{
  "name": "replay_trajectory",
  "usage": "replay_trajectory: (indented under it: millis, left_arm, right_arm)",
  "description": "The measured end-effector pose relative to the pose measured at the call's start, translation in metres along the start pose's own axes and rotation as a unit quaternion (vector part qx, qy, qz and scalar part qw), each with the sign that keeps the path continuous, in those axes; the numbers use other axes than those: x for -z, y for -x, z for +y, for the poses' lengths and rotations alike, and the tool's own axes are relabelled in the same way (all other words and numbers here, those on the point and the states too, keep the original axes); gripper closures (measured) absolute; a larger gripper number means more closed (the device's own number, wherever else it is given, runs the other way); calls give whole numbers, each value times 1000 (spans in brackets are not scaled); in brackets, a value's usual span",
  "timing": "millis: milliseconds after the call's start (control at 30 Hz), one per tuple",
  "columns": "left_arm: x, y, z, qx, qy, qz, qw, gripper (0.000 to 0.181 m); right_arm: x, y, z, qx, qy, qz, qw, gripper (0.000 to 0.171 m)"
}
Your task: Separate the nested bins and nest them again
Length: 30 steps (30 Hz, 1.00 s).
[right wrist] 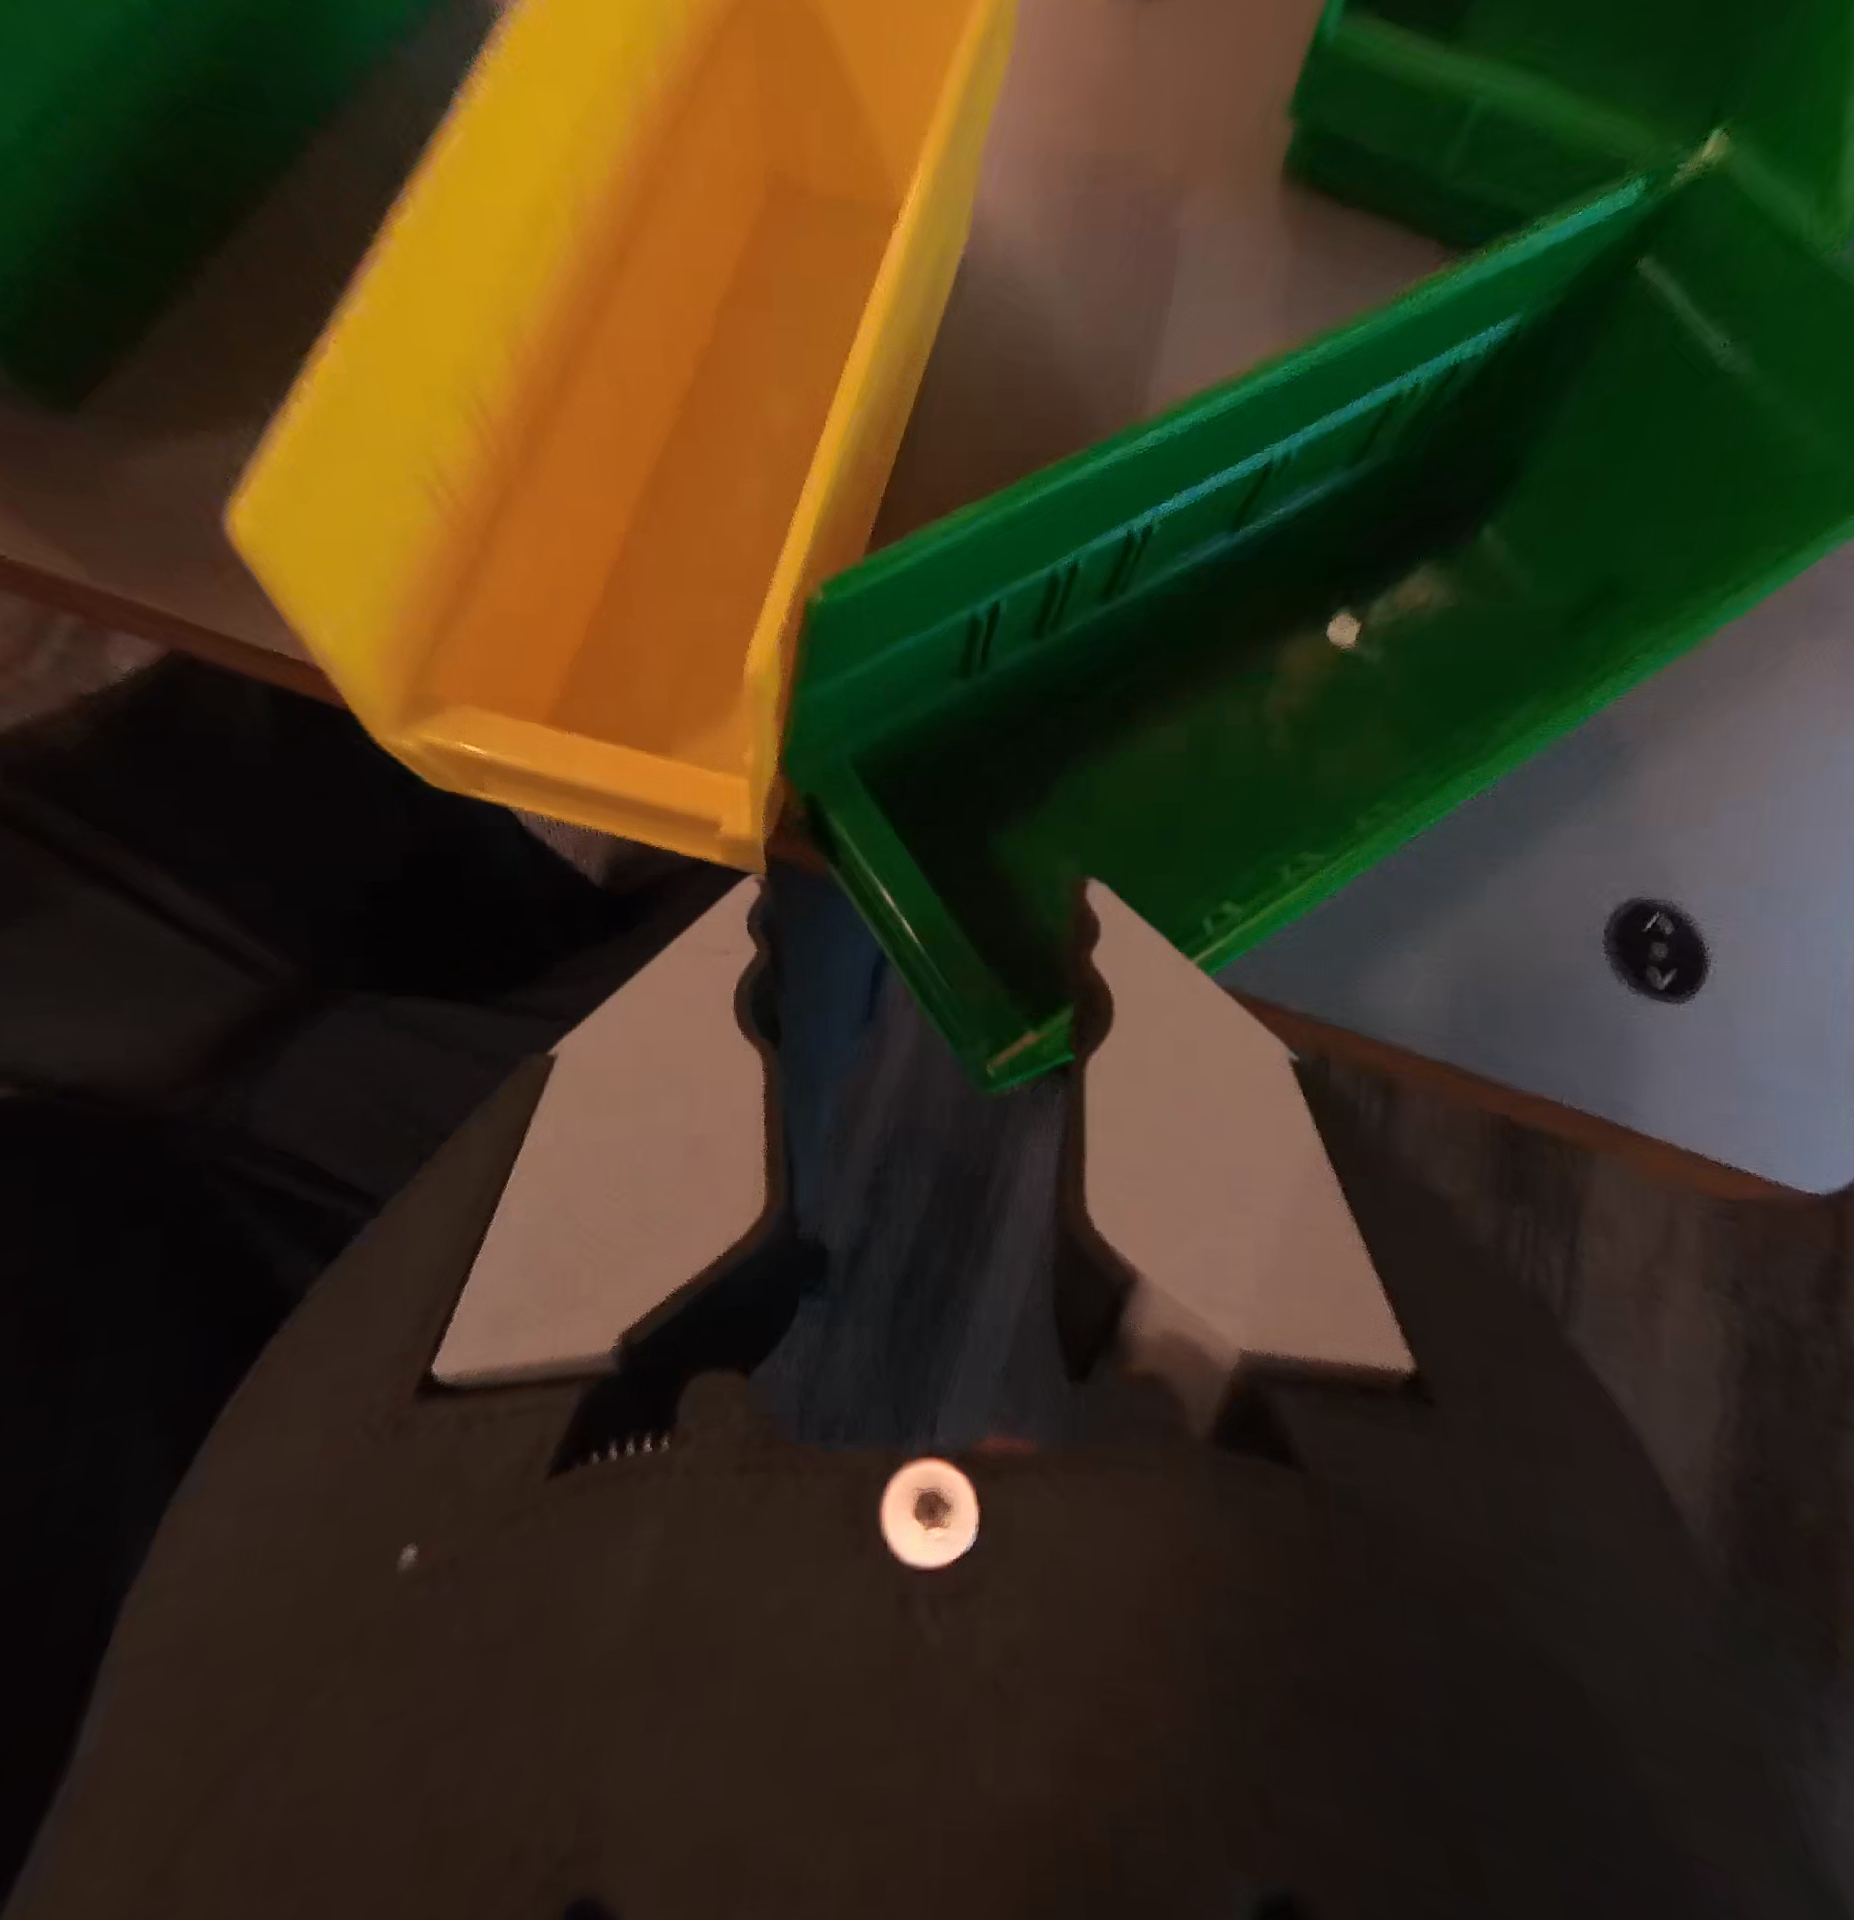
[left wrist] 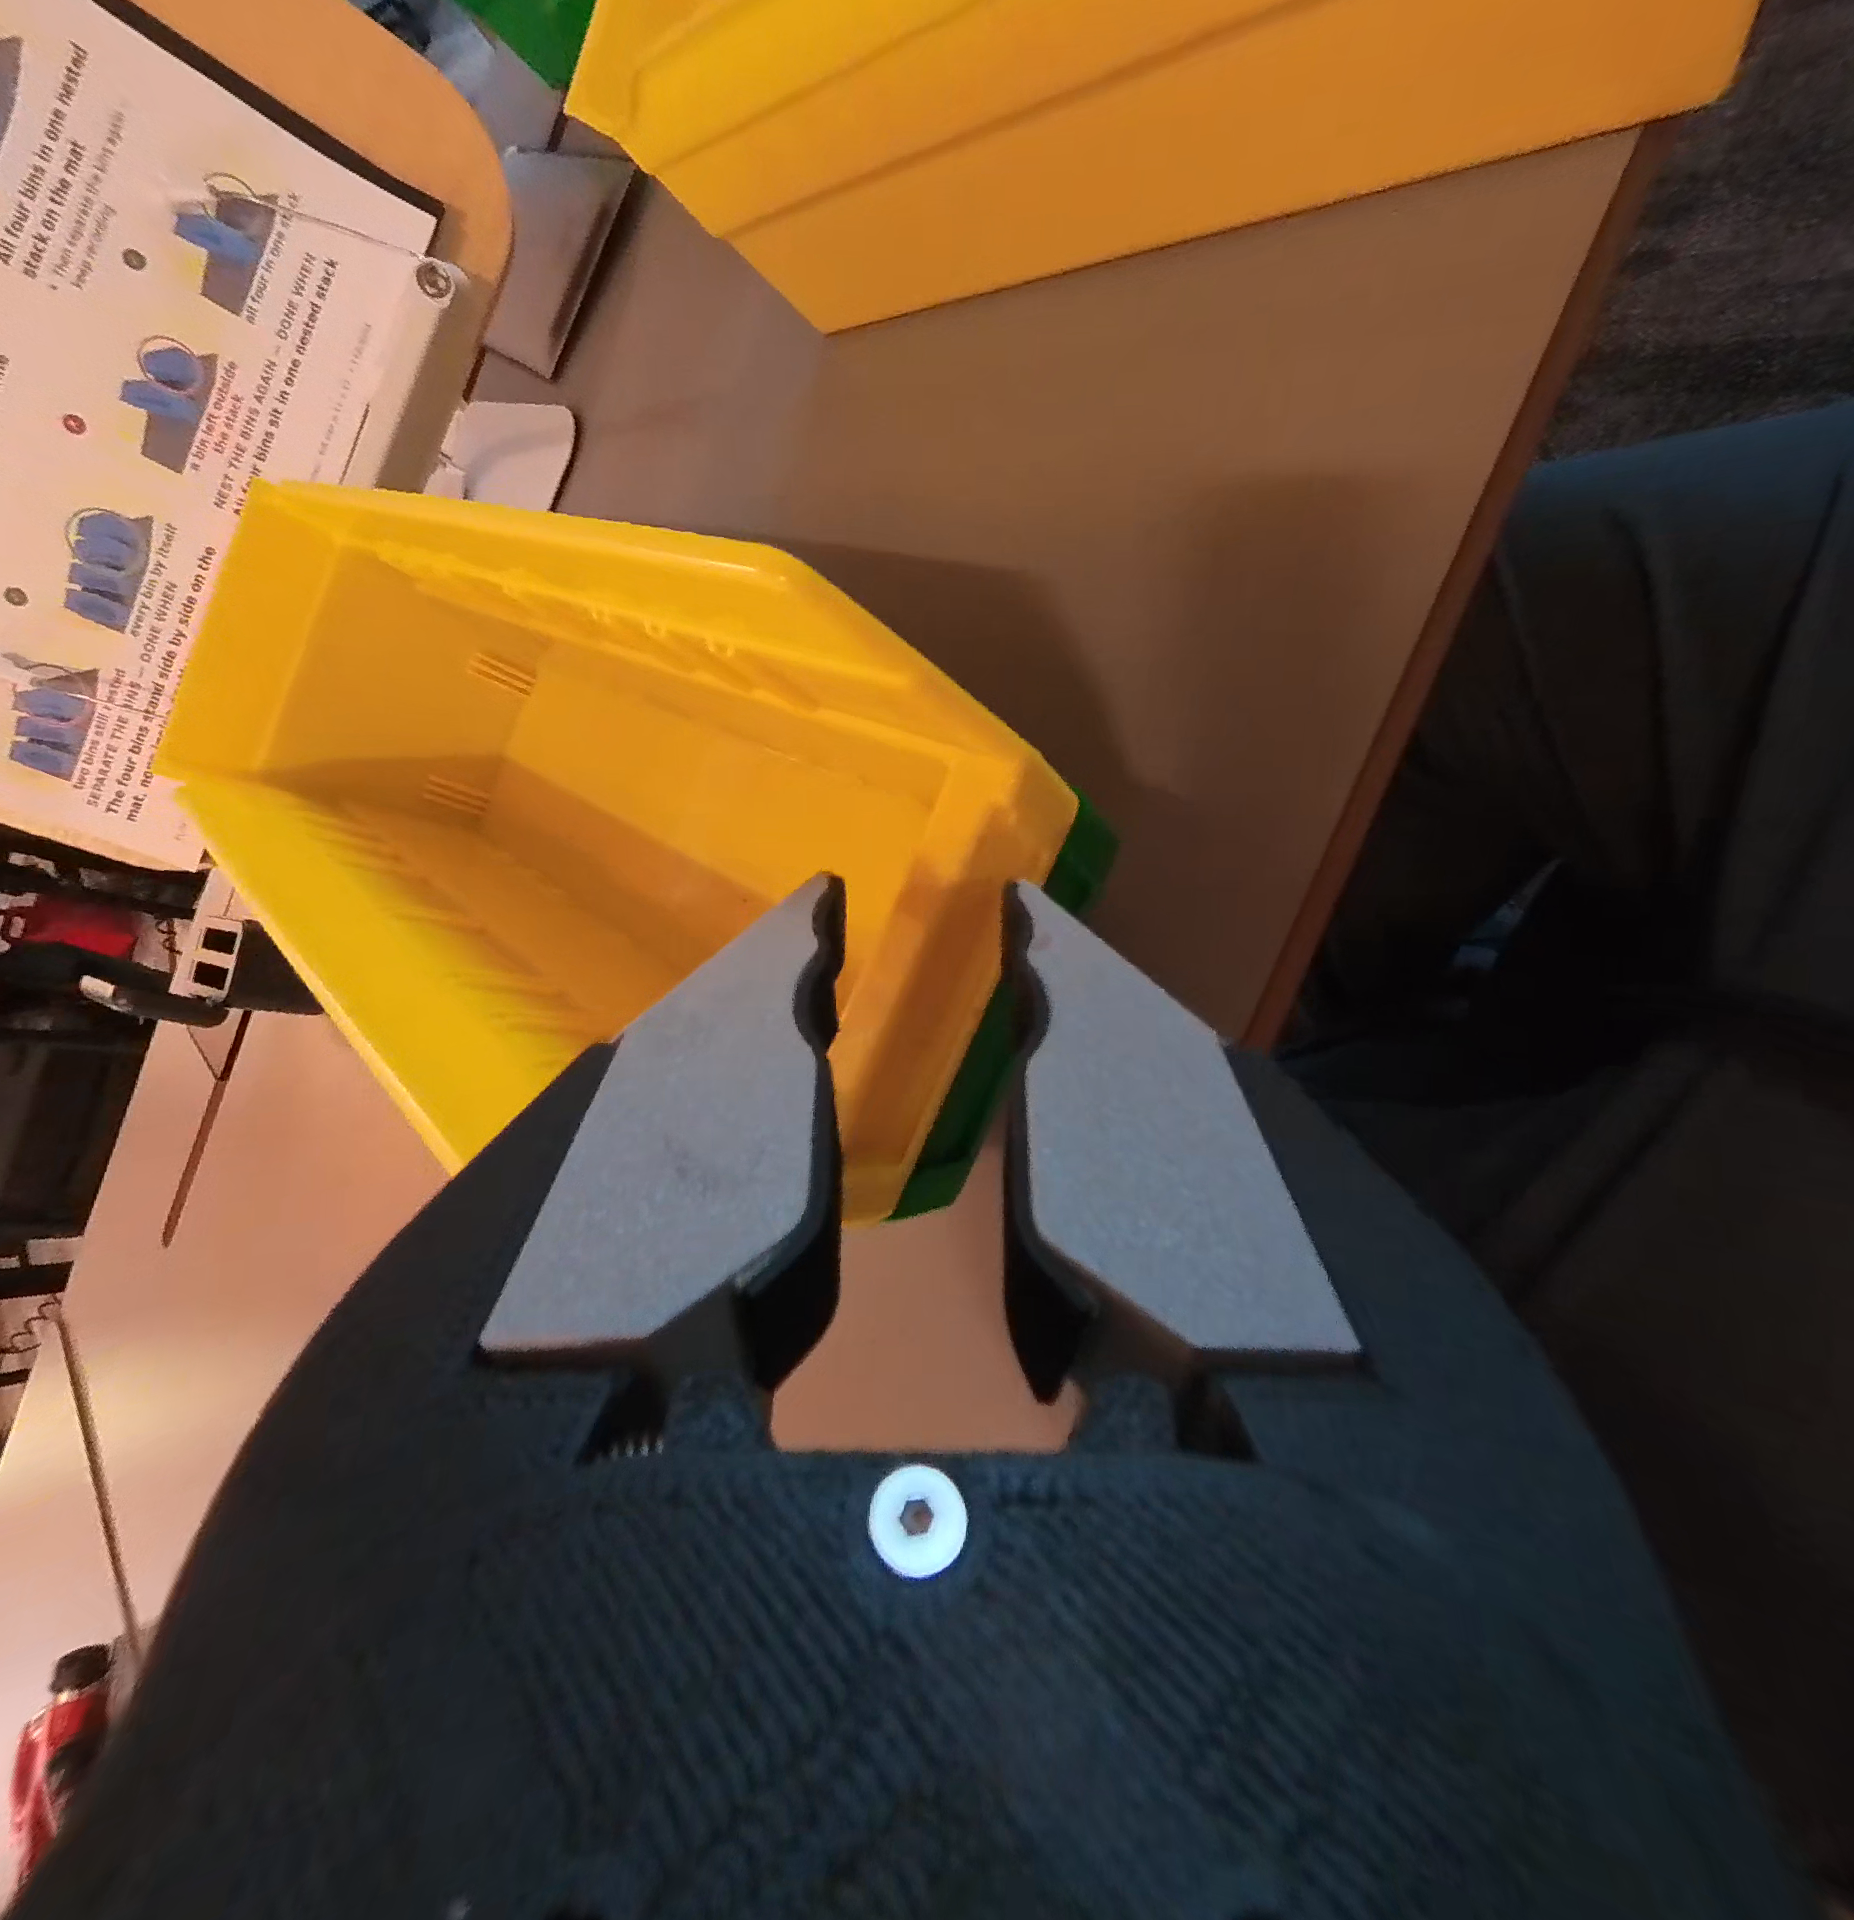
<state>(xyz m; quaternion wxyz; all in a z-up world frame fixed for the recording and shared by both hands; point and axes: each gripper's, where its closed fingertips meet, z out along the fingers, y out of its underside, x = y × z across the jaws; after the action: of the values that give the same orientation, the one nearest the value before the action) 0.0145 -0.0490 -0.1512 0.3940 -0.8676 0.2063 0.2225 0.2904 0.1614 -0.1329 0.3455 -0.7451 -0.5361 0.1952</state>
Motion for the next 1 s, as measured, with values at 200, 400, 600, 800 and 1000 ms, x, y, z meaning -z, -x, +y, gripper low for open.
replay_trajectory:
  millis: [200,400,600,800,1000]
  left_arm:
    - [-6,-5,4,-6,9,9,1000,155]
    - [-1,-1,2,-3,4,4,1000,156]
    - [0,1,1,-1,-1,2,1000,156]
    - [-4,-4,1,-14,7,4,1000,156]
    - [-2,-4,0,-12,5,2,1000,156]
  right_arm:
    - [2,22,0,56,-10,-38,998,125]
    - [-23,-24,42,42,104,66,992,148]
    - [3,-76,51,-96,73,133,984,134]
    - [2,-47,32,-99,4,18,995,136]
    - [-38,-22,54,-140,62,-95,984,130]
